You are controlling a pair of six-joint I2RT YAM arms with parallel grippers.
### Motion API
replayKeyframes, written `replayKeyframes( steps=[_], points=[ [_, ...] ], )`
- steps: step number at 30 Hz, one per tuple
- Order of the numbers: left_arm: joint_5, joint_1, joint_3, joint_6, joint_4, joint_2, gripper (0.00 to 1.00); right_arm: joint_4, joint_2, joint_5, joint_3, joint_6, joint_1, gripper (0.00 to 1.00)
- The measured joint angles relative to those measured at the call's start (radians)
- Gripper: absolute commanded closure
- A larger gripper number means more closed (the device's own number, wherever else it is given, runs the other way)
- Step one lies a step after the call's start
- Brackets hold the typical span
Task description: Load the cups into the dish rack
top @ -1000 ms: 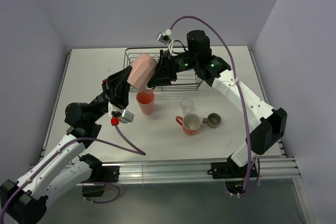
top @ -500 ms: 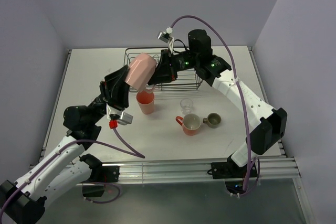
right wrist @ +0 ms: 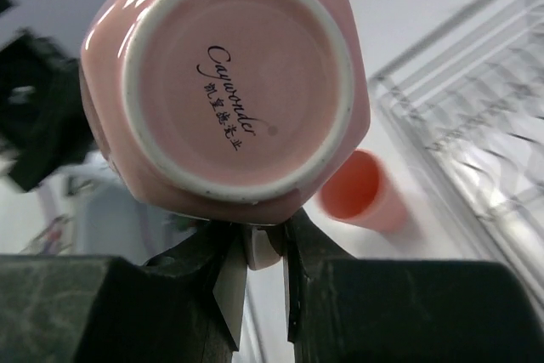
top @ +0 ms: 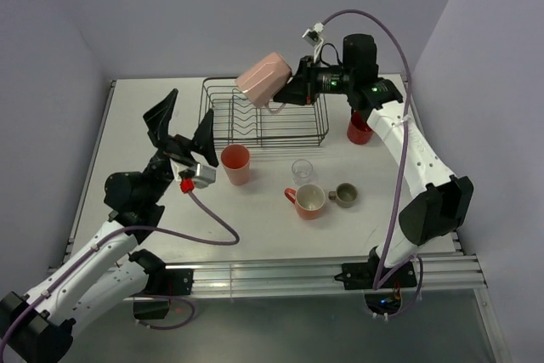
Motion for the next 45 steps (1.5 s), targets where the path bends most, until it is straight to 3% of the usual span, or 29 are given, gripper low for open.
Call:
replayKeyframes(
  steps=[5,10,16,28,45],
  points=[
    [-0.163,0.000,0.106,-0.071,-0.201,0.012,0.01,-0.177,0.045,0.249,0.108,-0.179,-0.053,1.00],
    [-0.280,0.000,0.200,-0.152,-0.373,0.010,0.01,-0.263,0.118,0.561,0.168,-0.343,-0.060,1.00],
    [-0.418,0.000,0.272,-0.290,-0.576,0.053,0.01,-0.299,0.249,0.808,0.211,-0.432,-0.060,1.00],
    [-0.565,0.031,0.319,-0.536,-0.877,0.099,0.01,-0.222,0.362,1.037,0.184,-0.435,-0.058,1.00],
    [-0.572,0.051,0.332,-0.650,-0.992,0.126,0.01,-0.109,0.444,1.198,0.160,-0.398,-0.001,1.00]
  ],
)
